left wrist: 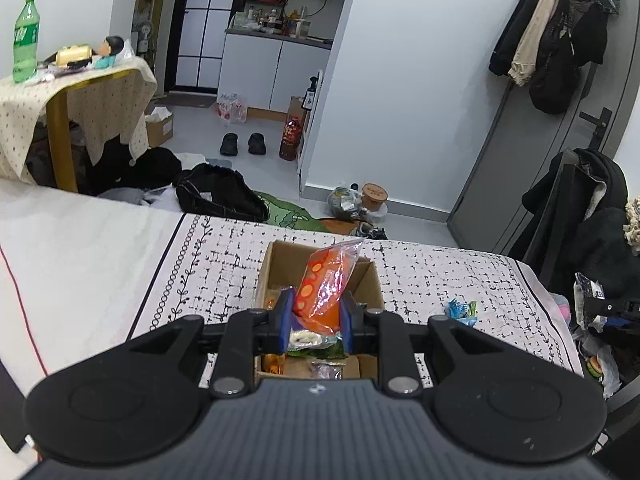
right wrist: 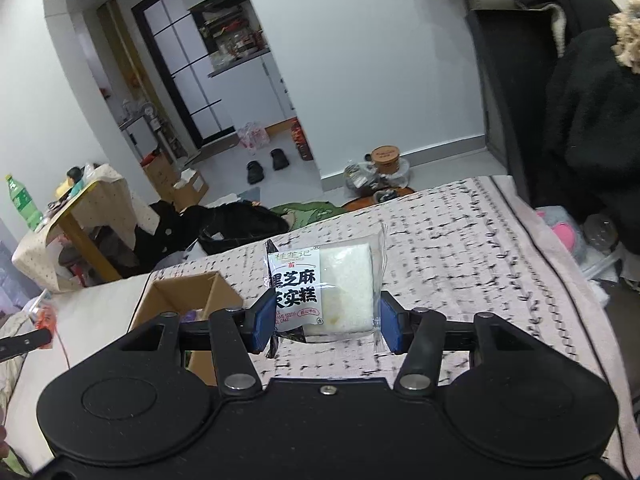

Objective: Organize snacks
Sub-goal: 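Carry the orange packet and white bread packet over the box with both grippers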

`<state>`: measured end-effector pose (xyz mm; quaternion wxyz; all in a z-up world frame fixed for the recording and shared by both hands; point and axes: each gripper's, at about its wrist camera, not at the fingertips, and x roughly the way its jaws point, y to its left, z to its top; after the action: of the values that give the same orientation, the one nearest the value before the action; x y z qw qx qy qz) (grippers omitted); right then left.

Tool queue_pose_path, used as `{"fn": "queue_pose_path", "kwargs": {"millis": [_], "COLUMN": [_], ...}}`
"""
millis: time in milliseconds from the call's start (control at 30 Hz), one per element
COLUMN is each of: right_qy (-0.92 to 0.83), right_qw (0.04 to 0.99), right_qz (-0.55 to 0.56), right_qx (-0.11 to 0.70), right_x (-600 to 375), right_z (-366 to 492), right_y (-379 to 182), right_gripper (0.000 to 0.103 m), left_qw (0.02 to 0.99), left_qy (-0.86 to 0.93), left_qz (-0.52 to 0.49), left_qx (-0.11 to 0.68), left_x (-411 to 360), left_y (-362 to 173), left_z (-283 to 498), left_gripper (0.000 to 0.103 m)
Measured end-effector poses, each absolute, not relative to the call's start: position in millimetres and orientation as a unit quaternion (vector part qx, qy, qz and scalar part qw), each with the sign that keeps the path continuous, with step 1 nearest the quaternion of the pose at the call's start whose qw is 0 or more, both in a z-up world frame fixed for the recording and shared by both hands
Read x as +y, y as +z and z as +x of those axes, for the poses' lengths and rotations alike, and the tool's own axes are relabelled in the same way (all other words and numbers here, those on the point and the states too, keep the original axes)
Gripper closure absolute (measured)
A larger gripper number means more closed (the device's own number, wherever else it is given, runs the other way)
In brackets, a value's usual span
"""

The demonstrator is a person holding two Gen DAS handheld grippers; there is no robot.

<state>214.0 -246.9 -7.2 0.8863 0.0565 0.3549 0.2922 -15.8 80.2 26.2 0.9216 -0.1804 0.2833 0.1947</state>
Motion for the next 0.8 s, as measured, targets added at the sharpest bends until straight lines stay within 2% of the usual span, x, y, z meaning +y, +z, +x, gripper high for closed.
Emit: {"fn": "queue_pose_path", "kwargs": {"millis": [800], "right_qy": [0.413], "right_qw": [0.819], "right_qz": [-0.015], "right_qx": [0.398], "right_x": [-96], "right_z": [198], "right_y": [-47], "right_gripper": [0.052], "left_qw": [0.895], "left_qy": [0.165], "left_qz": [-0.234], "left_qx": [0.343], "left_x": [101], "left_y": [-66], "left_z": [37], "left_gripper": [0.080]}}
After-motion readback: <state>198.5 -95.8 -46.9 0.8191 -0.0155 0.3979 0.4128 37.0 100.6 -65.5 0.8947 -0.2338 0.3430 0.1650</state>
